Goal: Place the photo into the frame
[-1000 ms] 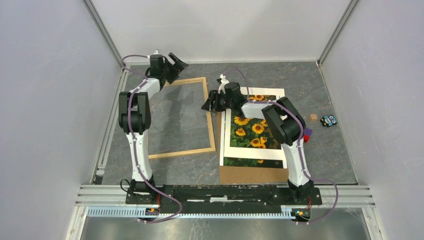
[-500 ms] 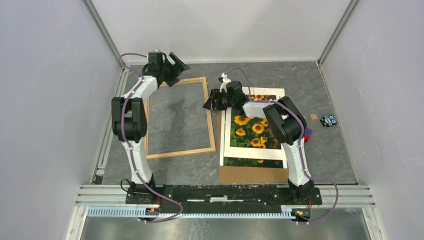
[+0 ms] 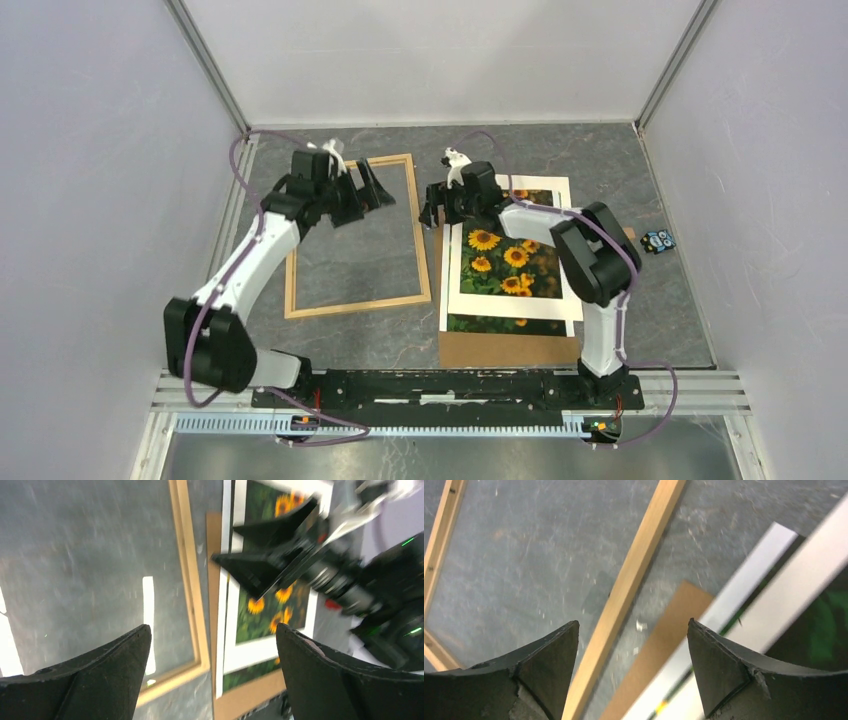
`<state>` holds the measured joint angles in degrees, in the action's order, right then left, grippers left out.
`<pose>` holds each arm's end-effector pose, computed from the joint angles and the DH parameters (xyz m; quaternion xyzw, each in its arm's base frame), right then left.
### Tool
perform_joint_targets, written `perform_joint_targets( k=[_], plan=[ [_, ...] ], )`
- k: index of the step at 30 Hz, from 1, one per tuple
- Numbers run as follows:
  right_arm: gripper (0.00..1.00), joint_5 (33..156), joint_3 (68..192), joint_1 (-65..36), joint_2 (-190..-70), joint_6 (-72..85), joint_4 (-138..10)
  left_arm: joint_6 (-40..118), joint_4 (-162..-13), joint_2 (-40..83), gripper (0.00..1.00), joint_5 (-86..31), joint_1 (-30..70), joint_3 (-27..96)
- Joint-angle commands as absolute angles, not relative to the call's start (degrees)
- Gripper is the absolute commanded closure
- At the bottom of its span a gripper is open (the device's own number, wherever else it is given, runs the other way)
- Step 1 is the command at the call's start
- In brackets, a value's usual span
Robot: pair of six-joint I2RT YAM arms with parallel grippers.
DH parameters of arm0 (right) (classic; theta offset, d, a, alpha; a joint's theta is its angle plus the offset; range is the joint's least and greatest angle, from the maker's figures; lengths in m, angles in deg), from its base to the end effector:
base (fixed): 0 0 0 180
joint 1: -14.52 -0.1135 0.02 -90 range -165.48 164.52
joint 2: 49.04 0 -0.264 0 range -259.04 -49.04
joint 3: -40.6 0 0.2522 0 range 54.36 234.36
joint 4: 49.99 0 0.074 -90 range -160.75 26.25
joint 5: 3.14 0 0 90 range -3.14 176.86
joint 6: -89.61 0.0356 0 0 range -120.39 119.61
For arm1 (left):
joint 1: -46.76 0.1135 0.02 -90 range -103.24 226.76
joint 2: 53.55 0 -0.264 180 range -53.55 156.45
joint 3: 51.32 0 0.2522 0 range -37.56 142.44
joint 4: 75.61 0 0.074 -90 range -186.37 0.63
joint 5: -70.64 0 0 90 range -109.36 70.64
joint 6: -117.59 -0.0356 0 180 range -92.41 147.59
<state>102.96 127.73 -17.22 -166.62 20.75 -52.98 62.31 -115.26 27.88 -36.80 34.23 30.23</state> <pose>0.3775 0.2451 0.1601 -0.1466 0.8621 0.3193 0.3651 0.3063 -0.0790 0.3064 -0.1086 0.8898 -0.2945 0.3311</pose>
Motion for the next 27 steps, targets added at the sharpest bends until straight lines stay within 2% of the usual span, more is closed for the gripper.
perform_joint_targets(
  k=[1,7,13,16,21,27],
  plan=[
    [0.14,97.4,119.6,-16.9,-153.2,14.7,-53.7,58.2,-119.7,17.4,0.00,-37.4,30.9,21.2],
    [0.13,92.5,108.3,-16.8,-139.4,14.5,-58.1,66.2,-115.8,3.7,0.00,-39.4,22.3,10.5],
    [0.13,82.0,92.5,-16.4,-119.5,16.0,-66.7,76.9,-99.7,-4.0,0.00,-35.3,11.4,-3.7],
    [0.10,78.4,85.6,-14.2,-109.1,16.5,-70.9,79.0,-92.1,0.5,0.00,-34.6,7.1,-6.4],
    [0.02,75.4,79.1,-6.3,-99.3,16.5,-75.8,77.4,-86.8,14.8,0.00,-34.4,0.0,-0.2],
    [0.05,88.7,74.9,8.3,-99.8,17.8,-75.1,75.4,-85.2,28.6,0.00,-34.7,-2.1,8.2]
  ],
)
